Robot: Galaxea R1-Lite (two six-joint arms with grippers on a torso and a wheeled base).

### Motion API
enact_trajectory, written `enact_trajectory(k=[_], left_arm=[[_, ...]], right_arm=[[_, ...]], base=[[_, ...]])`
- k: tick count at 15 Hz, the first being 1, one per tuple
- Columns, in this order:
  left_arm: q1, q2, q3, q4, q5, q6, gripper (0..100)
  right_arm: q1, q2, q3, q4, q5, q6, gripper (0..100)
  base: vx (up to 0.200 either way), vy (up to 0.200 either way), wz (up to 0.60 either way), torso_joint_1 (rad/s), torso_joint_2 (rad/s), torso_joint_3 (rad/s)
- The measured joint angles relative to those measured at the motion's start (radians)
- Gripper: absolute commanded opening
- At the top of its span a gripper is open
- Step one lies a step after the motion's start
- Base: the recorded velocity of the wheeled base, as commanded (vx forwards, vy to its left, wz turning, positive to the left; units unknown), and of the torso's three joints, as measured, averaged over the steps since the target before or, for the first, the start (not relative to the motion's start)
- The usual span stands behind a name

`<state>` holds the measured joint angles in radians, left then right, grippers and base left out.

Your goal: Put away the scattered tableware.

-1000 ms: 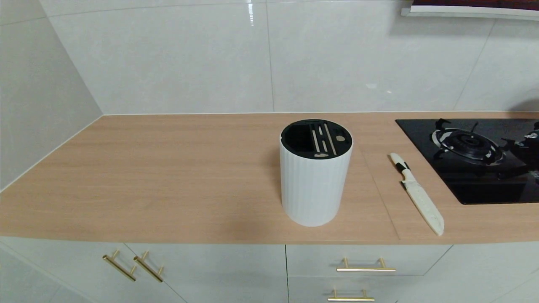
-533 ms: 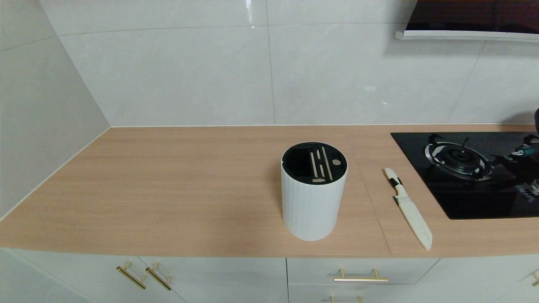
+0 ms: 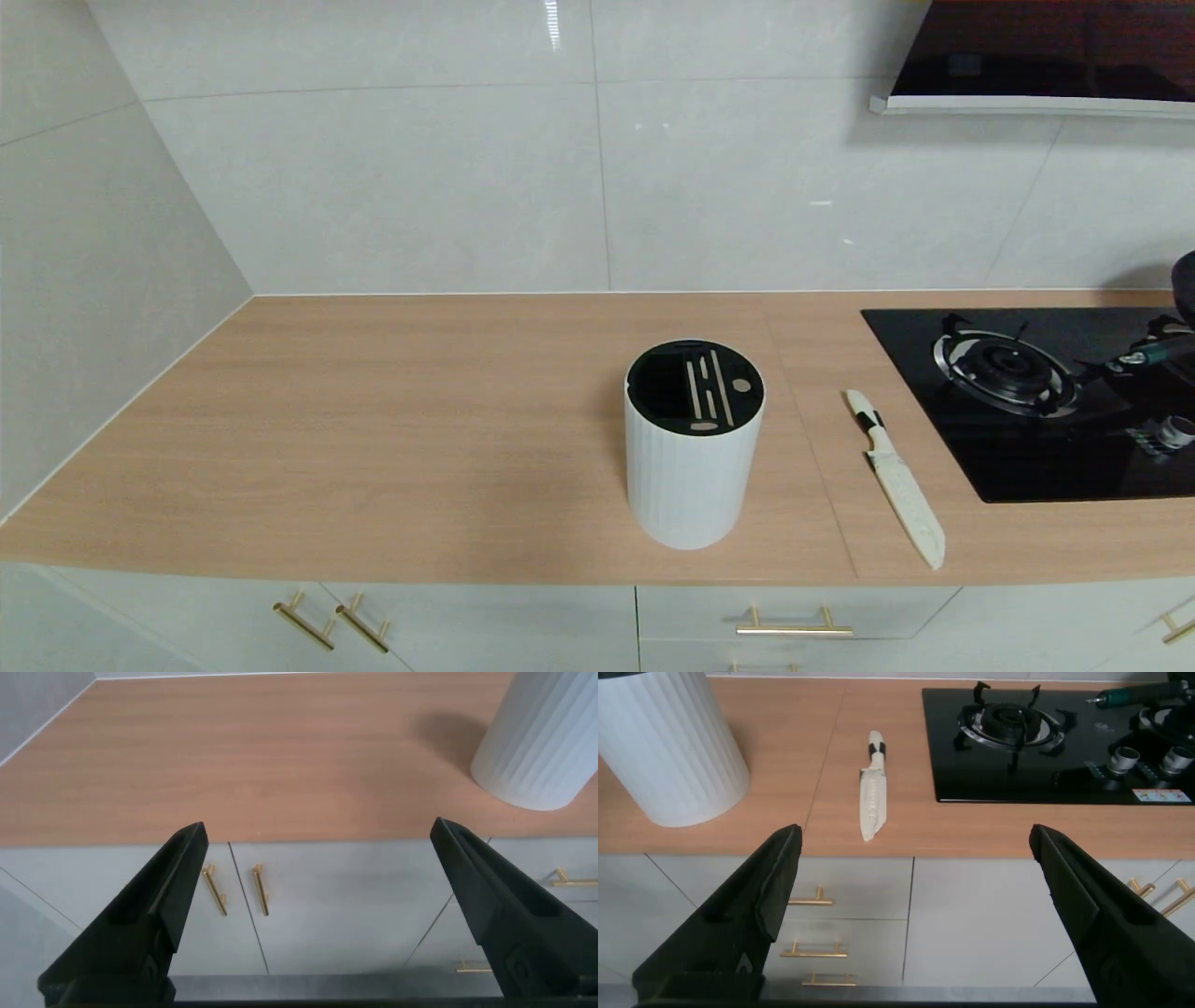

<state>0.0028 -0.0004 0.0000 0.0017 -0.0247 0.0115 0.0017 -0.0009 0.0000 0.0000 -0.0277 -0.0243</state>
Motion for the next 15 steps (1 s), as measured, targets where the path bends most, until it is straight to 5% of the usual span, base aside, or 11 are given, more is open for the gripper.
enact_trajectory(k=[9, 15], left_arm=[[0.000, 0.000, 0.000, 0.001, 0.000, 0.006, 100], [0.000, 0.000, 0.000, 0.000, 0.000, -0.001, 100]], right_arm=[[0.000, 0.001, -0.002, -0.002, 0.000, -0.017, 100], [0.007, 0.175, -0.217, 0.035, 0.041, -0.014, 100]], base=[[0.000, 0.000, 0.00, 0.000, 0.00, 0.000], [0.000, 0.000, 0.00, 0.000, 0.00, 0.000]])
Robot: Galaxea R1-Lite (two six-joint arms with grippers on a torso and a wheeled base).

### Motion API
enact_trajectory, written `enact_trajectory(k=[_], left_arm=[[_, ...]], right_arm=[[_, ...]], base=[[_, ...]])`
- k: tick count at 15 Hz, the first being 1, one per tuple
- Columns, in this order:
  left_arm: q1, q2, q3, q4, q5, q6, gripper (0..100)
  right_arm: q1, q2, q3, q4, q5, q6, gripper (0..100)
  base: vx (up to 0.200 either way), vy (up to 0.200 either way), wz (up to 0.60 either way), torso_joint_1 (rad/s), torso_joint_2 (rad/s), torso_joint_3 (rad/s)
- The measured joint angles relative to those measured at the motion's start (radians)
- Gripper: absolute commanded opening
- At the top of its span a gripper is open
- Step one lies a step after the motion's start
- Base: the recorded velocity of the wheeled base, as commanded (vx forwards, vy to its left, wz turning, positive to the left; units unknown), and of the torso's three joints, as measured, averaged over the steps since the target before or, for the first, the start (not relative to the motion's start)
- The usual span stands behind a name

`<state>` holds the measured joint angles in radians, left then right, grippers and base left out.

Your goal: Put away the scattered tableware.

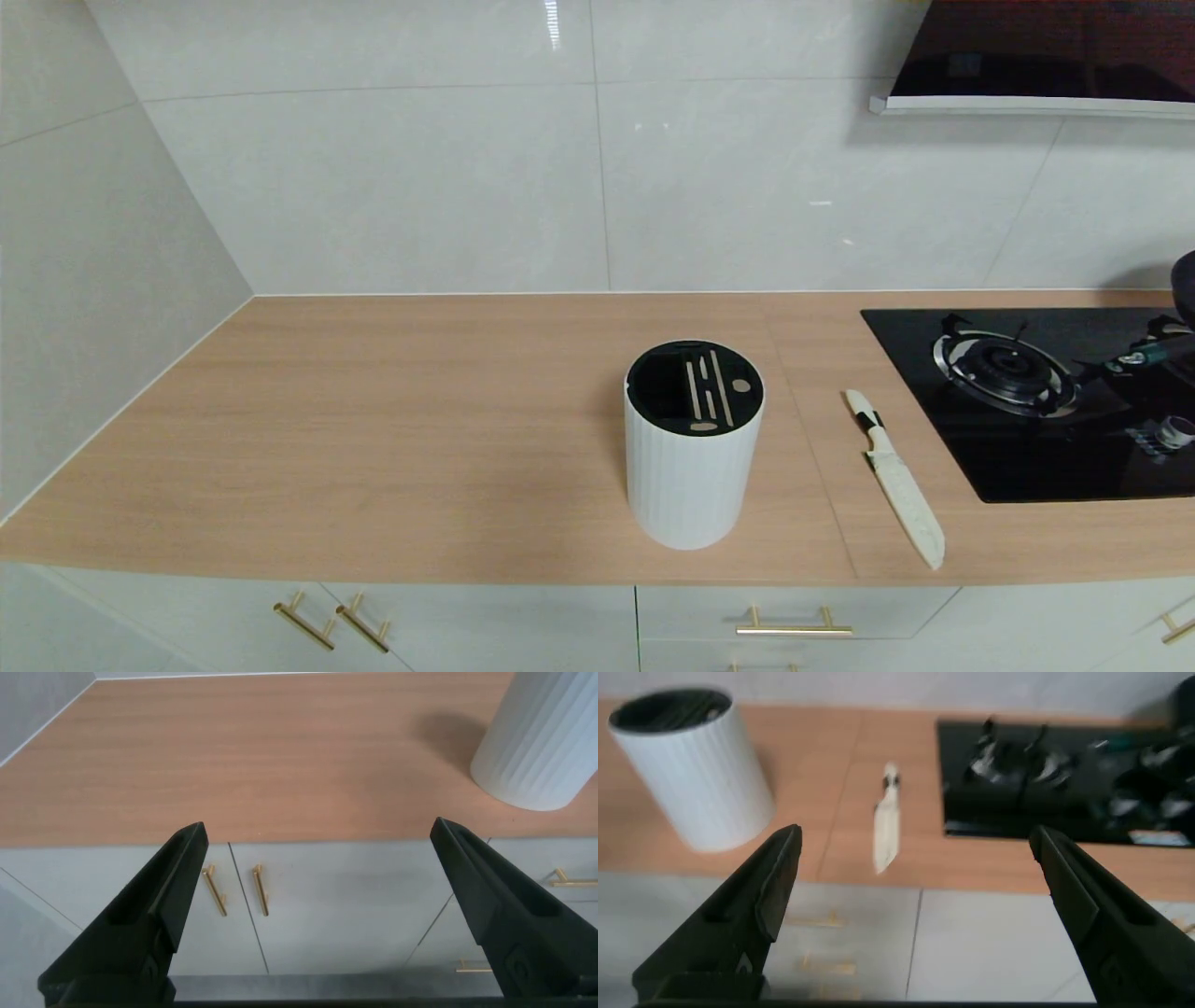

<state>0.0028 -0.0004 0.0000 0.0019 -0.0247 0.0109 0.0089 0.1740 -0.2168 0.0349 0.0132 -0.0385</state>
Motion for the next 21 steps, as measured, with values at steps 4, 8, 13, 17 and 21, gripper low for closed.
enact_trajectory(k=[4, 8, 13, 17, 21], left_arm=[[0.000, 0.000, 0.000, 0.000, 0.000, 0.000, 100], [0.000, 0.000, 0.000, 0.000, 0.000, 0.000, 100], [0.000, 0.000, 0.000, 0.000, 0.000, 0.000, 100], [0.000, 0.000, 0.000, 0.000, 0.000, 0.000, 100], [0.000, 0.000, 0.000, 0.000, 0.000, 0.000, 100]], right_arm=[[0.032, 0.414, -0.127, -0.004, 0.028, 0.000, 100], [0.090, 0.894, -0.245, -0.151, 0.031, 0.002, 100], [0.156, 1.397, -0.404, -0.445, -0.020, -0.001, 100], [0.167, 1.663, -0.480, -0.647, -0.032, -0.002, 100], [0.158, 1.831, -0.524, -0.759, -0.077, -0.002, 100]], base=[[0.000, 0.000, 0.00, 0.000, 0.00, 0.000], [0.000, 0.000, 0.00, 0.000, 0.00, 0.000], [0.000, 0.000, 0.00, 0.000, 0.00, 0.000], [0.000, 0.000, 0.00, 0.000, 0.00, 0.000], [0.000, 0.000, 0.00, 0.000, 0.00, 0.000]])
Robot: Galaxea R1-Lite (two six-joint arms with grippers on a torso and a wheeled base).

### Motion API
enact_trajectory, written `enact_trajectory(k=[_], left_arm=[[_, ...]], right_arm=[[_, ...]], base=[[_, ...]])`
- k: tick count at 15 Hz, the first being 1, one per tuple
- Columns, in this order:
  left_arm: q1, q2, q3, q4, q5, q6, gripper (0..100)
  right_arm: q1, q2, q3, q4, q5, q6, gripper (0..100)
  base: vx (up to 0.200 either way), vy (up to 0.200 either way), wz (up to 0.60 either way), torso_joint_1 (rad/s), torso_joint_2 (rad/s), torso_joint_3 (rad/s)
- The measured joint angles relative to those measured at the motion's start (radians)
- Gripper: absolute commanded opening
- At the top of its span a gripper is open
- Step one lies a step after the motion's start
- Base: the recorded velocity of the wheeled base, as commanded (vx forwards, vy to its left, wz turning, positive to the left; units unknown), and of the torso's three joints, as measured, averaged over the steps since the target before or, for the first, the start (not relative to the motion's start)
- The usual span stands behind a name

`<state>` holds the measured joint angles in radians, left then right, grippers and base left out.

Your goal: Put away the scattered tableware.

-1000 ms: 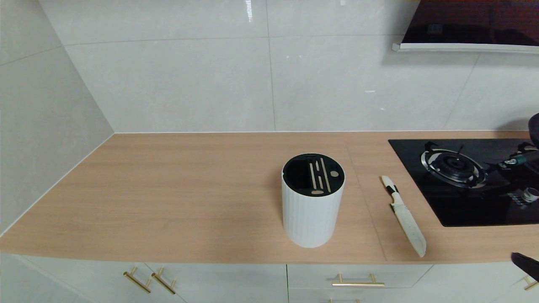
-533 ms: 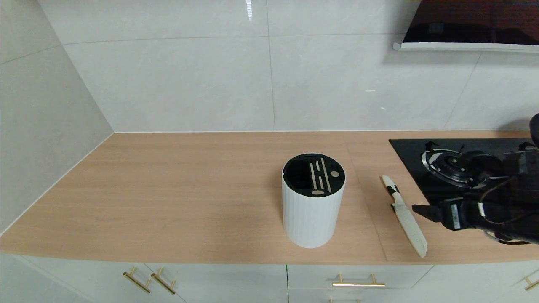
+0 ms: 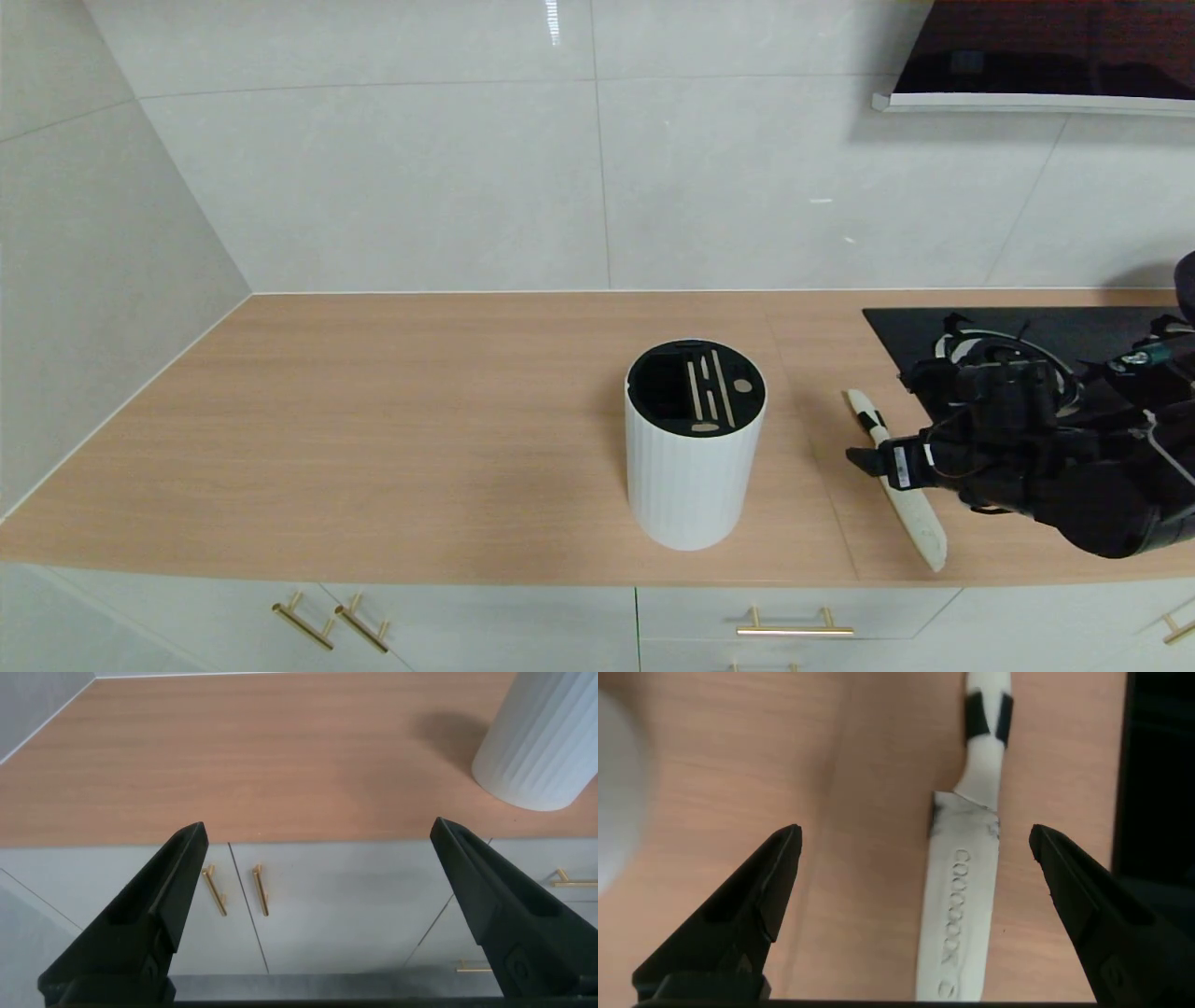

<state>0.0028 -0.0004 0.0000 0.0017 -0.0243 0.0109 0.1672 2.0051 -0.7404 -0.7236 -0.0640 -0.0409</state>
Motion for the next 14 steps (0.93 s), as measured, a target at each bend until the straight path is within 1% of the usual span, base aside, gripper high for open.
enact_trajectory(k=[3, 6, 14], left_arm=[[0.000, 0.000, 0.000, 0.000, 0.000, 0.000, 100], [0.000, 0.000, 0.000, 0.000, 0.000, 0.000, 100], [0.000, 0.000, 0.000, 0.000, 0.000, 0.000, 100]], right_arm=[[-0.032, 0.080, -0.034, -0.018, -0.004, 0.004, 100], [-0.050, 0.141, -0.043, -0.094, -0.005, 0.004, 100], [-0.051, 0.204, -0.046, -0.104, -0.021, 0.006, 100]], base=[[0.000, 0.000, 0.00, 0.000, 0.00, 0.000], [0.000, 0.000, 0.00, 0.000, 0.00, 0.000], [0.000, 0.000, 0.00, 0.000, 0.00, 0.000]])
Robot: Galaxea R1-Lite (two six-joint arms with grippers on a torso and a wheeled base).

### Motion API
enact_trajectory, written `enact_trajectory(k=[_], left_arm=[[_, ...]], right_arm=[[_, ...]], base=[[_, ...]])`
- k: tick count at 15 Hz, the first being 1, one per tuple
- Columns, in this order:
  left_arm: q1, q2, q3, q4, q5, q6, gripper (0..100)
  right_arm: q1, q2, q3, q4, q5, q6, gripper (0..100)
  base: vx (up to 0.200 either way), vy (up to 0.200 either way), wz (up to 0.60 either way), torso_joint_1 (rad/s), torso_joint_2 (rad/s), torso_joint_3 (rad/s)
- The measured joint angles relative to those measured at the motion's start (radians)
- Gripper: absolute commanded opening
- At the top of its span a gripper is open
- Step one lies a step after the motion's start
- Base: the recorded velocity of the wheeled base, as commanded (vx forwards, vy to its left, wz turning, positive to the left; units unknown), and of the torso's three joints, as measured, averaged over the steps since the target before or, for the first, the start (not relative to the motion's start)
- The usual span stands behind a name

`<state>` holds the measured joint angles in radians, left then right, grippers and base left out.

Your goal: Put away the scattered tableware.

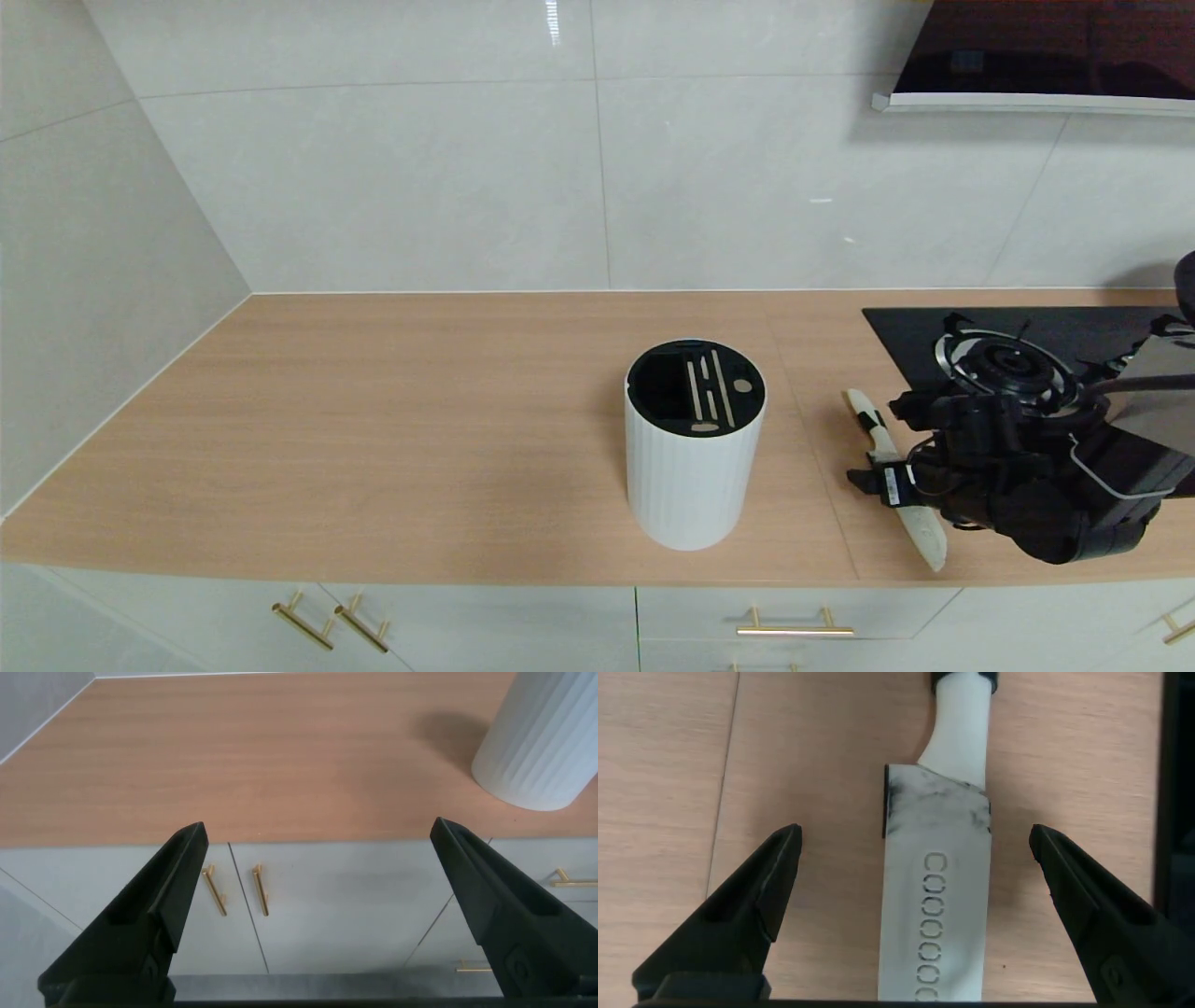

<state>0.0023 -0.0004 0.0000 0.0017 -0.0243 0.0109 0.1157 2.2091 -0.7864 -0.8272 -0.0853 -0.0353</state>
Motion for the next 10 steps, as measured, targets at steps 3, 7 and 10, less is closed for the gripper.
enact_trajectory(k=[3, 7, 10], left_arm=[[0.000, 0.000, 0.000, 0.000, 0.000, 0.000, 100], [0.000, 0.000, 0.000, 0.000, 0.000, 0.000, 100], [0.001, 0.000, 0.000, 0.000, 0.000, 0.000, 100]], right_arm=[[-0.001, 0.011, 0.000, -0.034, -0.013, -0.001, 100], [-0.001, 0.028, -0.009, -0.040, -0.019, 0.000, 100], [-0.009, 0.033, -0.017, -0.039, -0.021, 0.000, 0]], base=[[0.000, 0.000, 0.00, 0.000, 0.00, 0.000], [0.000, 0.000, 0.00, 0.000, 0.00, 0.000], [0.000, 0.000, 0.00, 0.000, 0.00, 0.000]])
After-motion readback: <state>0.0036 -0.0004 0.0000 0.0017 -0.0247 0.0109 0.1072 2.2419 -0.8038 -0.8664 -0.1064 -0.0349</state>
